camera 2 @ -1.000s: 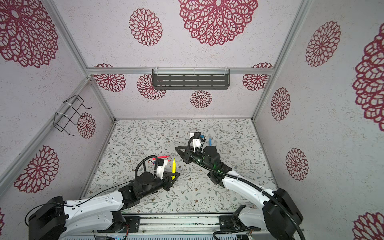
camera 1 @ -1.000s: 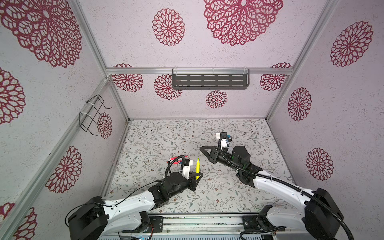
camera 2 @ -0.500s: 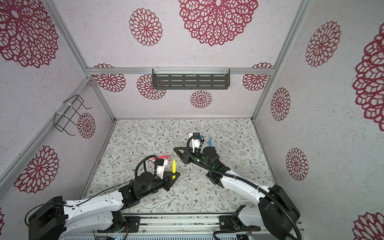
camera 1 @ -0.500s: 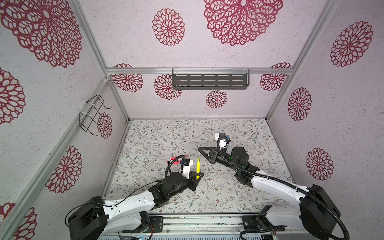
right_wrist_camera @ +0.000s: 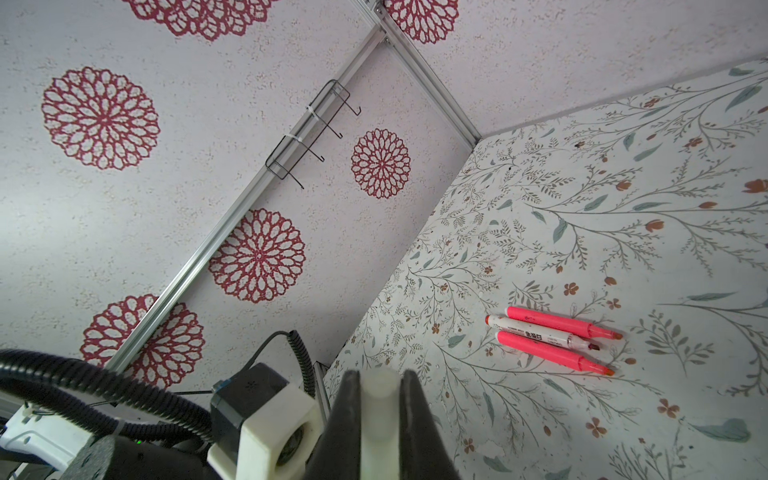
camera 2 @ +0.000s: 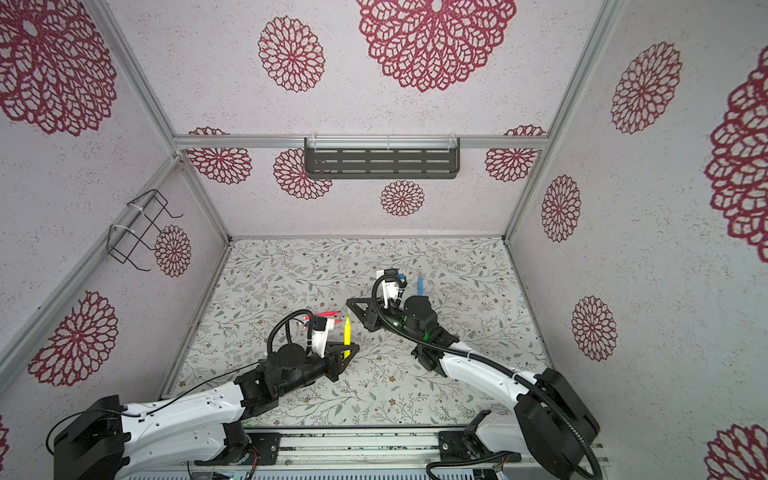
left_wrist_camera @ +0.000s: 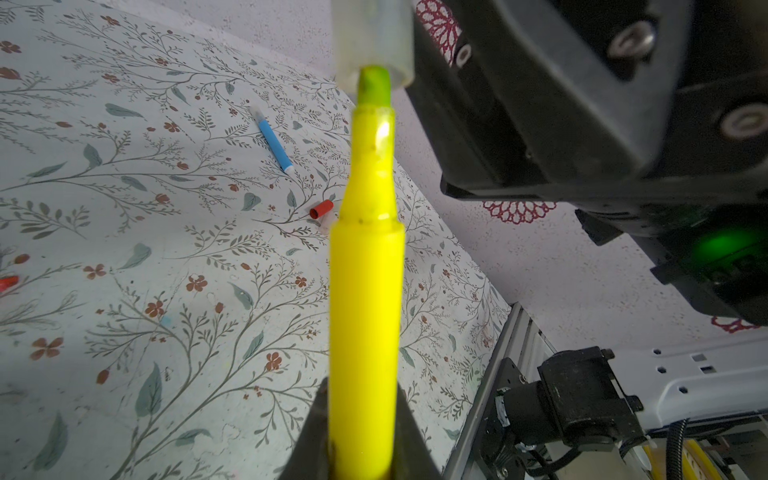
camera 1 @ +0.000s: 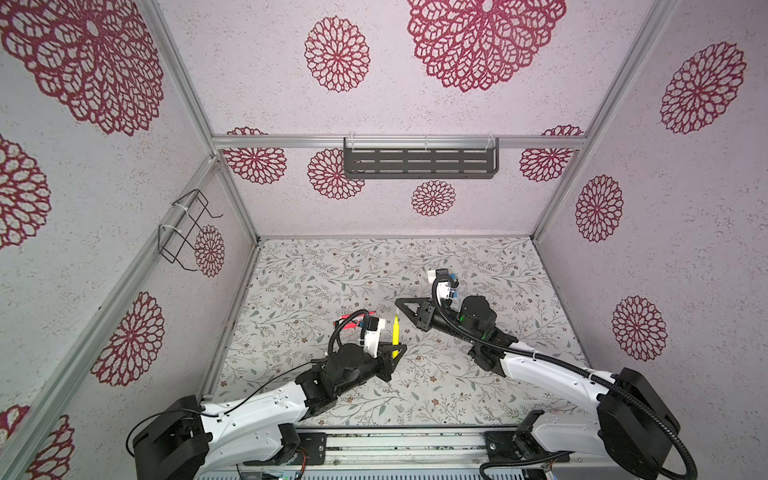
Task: Insert the pens into the pen caps
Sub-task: 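Press the clear cap down onto the highlighter tip with the right gripper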
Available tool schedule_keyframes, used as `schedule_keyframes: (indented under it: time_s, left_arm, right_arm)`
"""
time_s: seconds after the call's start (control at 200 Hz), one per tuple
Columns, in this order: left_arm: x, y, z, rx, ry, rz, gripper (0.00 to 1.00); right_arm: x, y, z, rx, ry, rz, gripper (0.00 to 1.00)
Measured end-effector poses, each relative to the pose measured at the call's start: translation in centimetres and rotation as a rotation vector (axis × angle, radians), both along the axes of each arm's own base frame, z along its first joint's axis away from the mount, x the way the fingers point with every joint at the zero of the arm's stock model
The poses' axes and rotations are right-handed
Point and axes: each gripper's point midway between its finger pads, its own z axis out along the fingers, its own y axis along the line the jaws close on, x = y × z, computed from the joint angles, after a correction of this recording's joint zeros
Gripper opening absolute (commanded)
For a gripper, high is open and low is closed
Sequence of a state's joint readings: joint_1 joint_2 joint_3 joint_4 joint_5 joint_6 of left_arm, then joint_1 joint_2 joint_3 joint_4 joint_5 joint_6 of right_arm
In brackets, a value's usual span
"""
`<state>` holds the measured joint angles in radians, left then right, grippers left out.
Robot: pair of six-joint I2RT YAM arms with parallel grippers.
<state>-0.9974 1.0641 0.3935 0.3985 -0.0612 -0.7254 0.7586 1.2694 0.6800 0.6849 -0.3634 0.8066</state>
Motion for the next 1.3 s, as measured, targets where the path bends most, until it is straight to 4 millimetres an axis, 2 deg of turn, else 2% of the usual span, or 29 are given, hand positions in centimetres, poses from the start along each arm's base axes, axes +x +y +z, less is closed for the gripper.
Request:
schedule_keyframes:
  time_s: [0.405,0.765,1.191,1.301]
  left_arm:
    - [0.0,0.1,0.2,0.0,-0.005,0.003,0.0]
    - [-0.2,1.1,1.0,0.007,-0.026,0.021,0.0]
    - [-1.1,1.4,2.3,-0.021,-0.041,-0.01,0.0]
    - [-1.4,1.2,2.6,-0.03,-0.045,-0.031,0.0]
  right_arm:
    - [-0.8,0.6,0.0,0.0,-0.001,0.029,0.1]
    - [-2.2,1.5,-0.2,0.002,-0.02,0.053,0.1]
    - [-3.6,2.0,0.8,0.035,-0.126,0.072,0.17]
    - [-4.1,1.9,1.1,0.058,-0.147,0.093,0.23]
